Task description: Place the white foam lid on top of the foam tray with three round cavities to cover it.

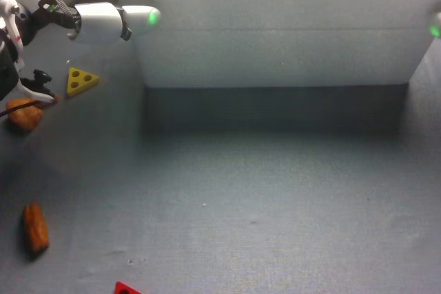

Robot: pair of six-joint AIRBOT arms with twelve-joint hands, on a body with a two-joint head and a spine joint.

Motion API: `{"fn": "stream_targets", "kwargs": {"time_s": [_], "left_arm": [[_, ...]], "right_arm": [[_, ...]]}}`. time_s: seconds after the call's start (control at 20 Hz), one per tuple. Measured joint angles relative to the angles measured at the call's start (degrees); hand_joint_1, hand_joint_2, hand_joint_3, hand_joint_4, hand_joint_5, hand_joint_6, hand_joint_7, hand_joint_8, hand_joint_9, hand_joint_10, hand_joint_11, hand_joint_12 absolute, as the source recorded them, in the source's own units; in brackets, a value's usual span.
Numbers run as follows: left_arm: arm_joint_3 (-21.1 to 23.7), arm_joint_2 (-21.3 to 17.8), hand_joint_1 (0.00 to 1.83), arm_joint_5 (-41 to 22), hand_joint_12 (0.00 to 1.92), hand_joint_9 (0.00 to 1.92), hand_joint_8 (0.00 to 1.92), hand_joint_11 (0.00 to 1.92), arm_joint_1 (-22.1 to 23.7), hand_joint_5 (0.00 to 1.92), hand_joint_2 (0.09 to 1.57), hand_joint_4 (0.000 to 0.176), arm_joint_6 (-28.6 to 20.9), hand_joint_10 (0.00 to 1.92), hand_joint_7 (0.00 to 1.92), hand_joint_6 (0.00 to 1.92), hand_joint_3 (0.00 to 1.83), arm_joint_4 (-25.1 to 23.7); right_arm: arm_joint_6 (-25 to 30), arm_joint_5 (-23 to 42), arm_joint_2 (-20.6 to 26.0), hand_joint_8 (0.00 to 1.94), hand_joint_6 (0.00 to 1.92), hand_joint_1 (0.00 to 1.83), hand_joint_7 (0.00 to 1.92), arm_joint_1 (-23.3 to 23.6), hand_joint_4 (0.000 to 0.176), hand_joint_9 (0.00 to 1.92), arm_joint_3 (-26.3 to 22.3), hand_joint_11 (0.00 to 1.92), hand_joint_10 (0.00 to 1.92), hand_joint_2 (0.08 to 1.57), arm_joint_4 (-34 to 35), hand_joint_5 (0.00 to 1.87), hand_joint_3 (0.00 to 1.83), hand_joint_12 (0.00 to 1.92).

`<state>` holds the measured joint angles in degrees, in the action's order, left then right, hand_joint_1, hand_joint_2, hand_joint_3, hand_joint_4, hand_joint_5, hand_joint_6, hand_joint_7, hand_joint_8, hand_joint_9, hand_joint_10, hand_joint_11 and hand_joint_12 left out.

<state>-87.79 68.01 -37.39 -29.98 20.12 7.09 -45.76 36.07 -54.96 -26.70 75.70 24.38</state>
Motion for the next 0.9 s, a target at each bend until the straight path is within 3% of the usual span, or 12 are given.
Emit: {"fn": "stream_targets", "kwargs": {"time_s": [0.05,0.1,0.15,0.25,0.4,0.75,0.9], "left_arm": [[-0.1,0.1,0.58,-0.1,0.96,0.00,0.00,0.00,-0.3,0.09,1.04,0.010,0.0,0.00,0.00,0.00,0.00,0.2],[-0.1,0.1,0.56,-0.2,0.99,0.00,0.00,0.00,-0.4,0.07,1.04,0.008,-0.1,0.00,0.00,0.00,0.00,0.3],[0.0,0.1,0.56,-0.2,1.00,0.00,0.00,0.00,-0.5,0.07,1.04,0.008,0.0,0.00,0.00,0.00,0.00,0.3],[0.0,0.1,0.54,-0.2,1.04,0.01,0.00,0.00,-1.0,0.05,1.04,0.004,0.1,0.00,0.00,0.00,0.00,0.5],[0.0,0.1,0.53,-0.1,0.96,0.00,0.00,0.00,-1.4,0.05,1.04,0.013,0.5,0.00,0.00,0.00,0.00,0.9],[0.9,-0.8,0.52,0.8,1.05,0.01,0.00,0.00,-3.6,0.04,1.05,0.017,1.3,0.00,0.00,0.00,0.00,2.0],[2.0,-1.6,0.54,0.7,1.02,0.02,0.00,0.00,-4.6,0.04,1.06,0.007,1.5,0.00,0.00,0.00,0.00,1.9]], "right_arm": [[0.0,0.0,0.0,0.00,0.08,0.46,0.03,0.0,0.000,0.00,0.0,0.00,0.05,1.24,0.0,0.07,0.00,0.42],[0.0,0.2,0.0,0.00,0.06,0.46,0.00,-0.6,0.000,0.00,0.0,0.00,0.01,1.26,0.1,0.06,0.00,0.17],[0.0,0.1,0.0,0.00,0.05,0.46,0.00,-0.7,0.000,0.00,0.0,0.00,0.00,1.25,0.3,0.05,0.00,0.03],[-0.1,-0.2,0.1,0.00,0.02,0.45,0.00,-0.9,0.000,0.00,-0.1,0.02,0.00,1.25,0.5,0.00,0.00,0.01],[-0.6,-0.8,0.5,0.00,0.00,0.41,0.00,-1.5,0.000,0.01,-0.7,0.01,0.00,1.26,0.9,0.00,0.00,0.00],[-1.5,-1.3,1.9,0.00,0.00,0.41,0.00,-3.9,0.000,0.00,-1.9,0.00,0.00,1.26,2.7,0.00,0.00,0.01],[-1.8,-0.6,2.9,0.00,0.00,0.42,0.00,-5.0,0.000,0.00,-2.8,0.00,0.00,1.28,3.3,0.00,0.01,0.00]]}}
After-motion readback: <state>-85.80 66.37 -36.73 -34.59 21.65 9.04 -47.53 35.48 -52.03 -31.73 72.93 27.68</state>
